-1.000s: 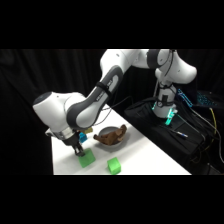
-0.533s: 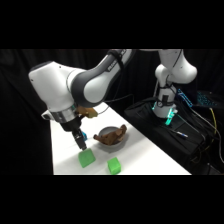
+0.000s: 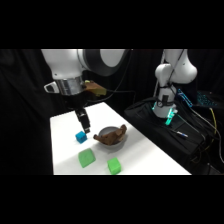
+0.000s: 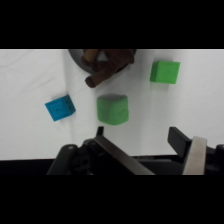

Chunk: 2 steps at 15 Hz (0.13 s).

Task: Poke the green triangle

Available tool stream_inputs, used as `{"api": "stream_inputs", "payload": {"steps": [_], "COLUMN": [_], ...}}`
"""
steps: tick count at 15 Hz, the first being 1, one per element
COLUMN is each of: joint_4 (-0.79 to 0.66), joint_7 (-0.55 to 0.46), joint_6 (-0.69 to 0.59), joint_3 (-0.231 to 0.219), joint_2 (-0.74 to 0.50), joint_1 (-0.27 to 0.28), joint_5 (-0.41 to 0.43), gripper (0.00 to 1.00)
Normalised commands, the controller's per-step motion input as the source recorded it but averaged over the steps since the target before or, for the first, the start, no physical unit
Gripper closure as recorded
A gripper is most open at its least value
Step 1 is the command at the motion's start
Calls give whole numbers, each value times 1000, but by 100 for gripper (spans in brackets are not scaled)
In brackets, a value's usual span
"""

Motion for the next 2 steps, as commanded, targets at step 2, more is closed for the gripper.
{"api": "stream_inputs", "payload": {"steps": [2], "joint_4": [-414], "joint_7": [169], "joint_6": [185], "joint_3": [-17], "joint_2": [-398], "joint_1": [49], "joint_5": [-106], "gripper": [0]}}
